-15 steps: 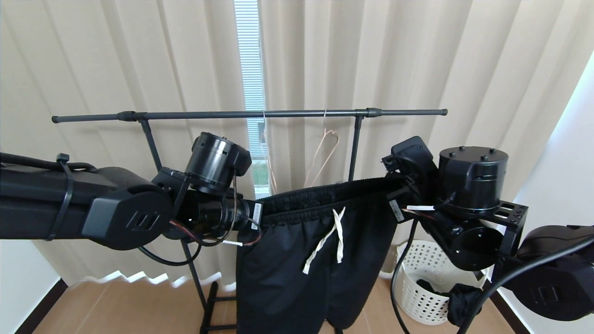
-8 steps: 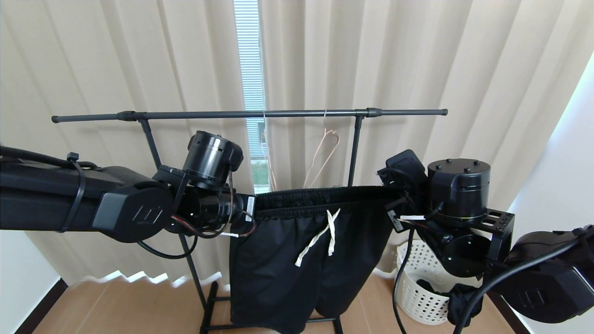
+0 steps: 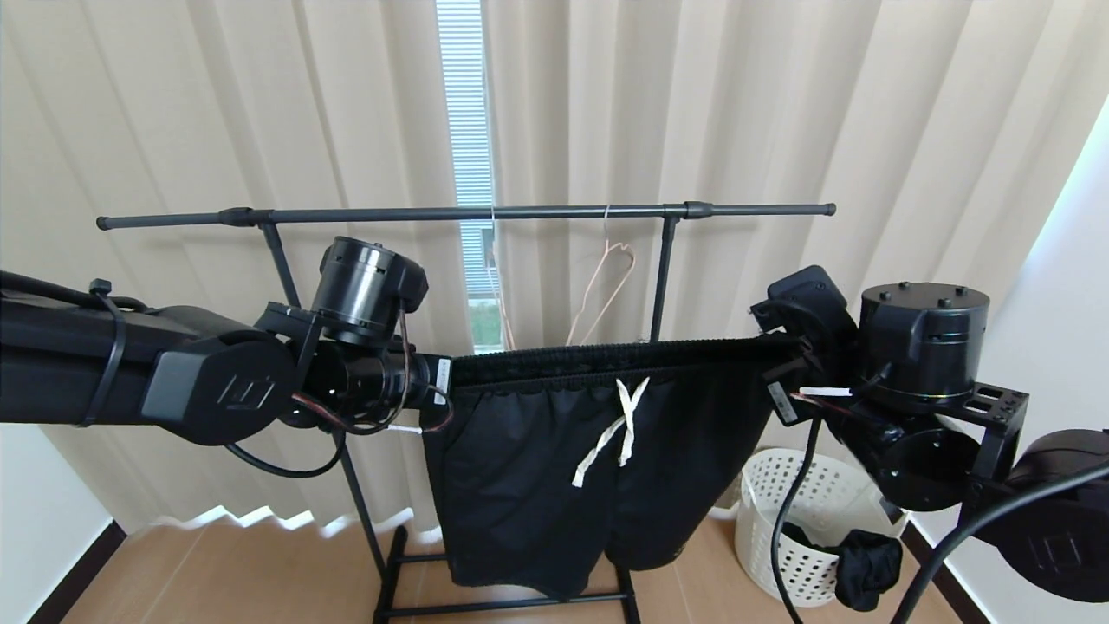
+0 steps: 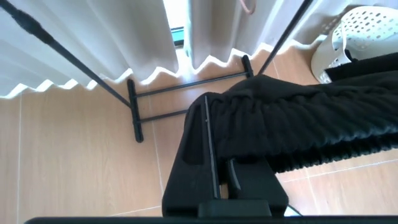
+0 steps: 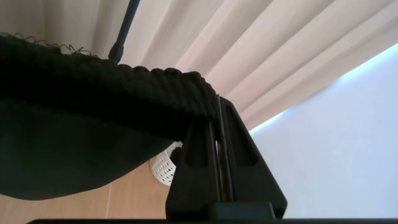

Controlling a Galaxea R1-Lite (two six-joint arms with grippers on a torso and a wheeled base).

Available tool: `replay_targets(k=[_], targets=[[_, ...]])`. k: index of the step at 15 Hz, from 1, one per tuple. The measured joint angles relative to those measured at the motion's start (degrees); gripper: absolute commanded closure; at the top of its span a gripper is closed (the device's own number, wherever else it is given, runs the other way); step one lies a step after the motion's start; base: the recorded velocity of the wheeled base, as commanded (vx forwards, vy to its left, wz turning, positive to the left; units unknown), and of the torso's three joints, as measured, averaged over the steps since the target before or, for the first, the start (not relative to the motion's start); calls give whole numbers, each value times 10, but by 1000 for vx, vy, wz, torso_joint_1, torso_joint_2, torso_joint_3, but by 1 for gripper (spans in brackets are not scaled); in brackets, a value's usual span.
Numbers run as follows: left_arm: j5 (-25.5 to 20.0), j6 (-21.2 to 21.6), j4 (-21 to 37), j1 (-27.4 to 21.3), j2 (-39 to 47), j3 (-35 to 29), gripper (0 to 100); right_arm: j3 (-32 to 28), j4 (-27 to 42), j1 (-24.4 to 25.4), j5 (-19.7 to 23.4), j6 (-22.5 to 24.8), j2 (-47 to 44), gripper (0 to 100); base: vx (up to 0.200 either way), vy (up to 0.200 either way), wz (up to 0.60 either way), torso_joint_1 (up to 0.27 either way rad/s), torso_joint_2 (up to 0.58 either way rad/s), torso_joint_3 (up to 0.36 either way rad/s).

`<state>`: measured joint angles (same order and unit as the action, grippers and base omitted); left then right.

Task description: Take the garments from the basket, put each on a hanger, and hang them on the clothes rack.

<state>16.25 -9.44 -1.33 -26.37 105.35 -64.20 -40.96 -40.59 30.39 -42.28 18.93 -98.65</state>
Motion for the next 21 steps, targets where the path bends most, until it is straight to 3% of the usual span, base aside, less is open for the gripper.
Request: replay_targets(k=[2,4,9,11,14,16,18,21], targets=[[-7,16,-18,-3,-11,10,100,20,17,19,-3,10,21,100,0,0,0,0,0,0],[-10,68,-26,-4,-13,-6,100,35,48,38,9,13,40,100,0,0,0,0,0,0],[-41,90,-24,-9,16,-106,100,49,155,119,89,7,85,100,0,0,0,0,0,0],[-59,99,-24,-16,36,-148,100,52,186,159,124,-21,99,100,0,0,0,0,0,0],[-63,109,-24,-37,79,-214,100,47,190,208,190,-98,105,100,0,0,0,0,0,0],[-64,110,-23,-50,111,-261,100,33,189,246,196,-184,94,100,0,0,0,0,0,0],[-65,111,-15,-61,138,-303,100,5,184,287,199,-240,74,100,0,0,0,0,0,0],[-69,110,-9,-65,155,-321,100,-58,186,324,193,-358,38,100,0,0,0,0,0,0]])
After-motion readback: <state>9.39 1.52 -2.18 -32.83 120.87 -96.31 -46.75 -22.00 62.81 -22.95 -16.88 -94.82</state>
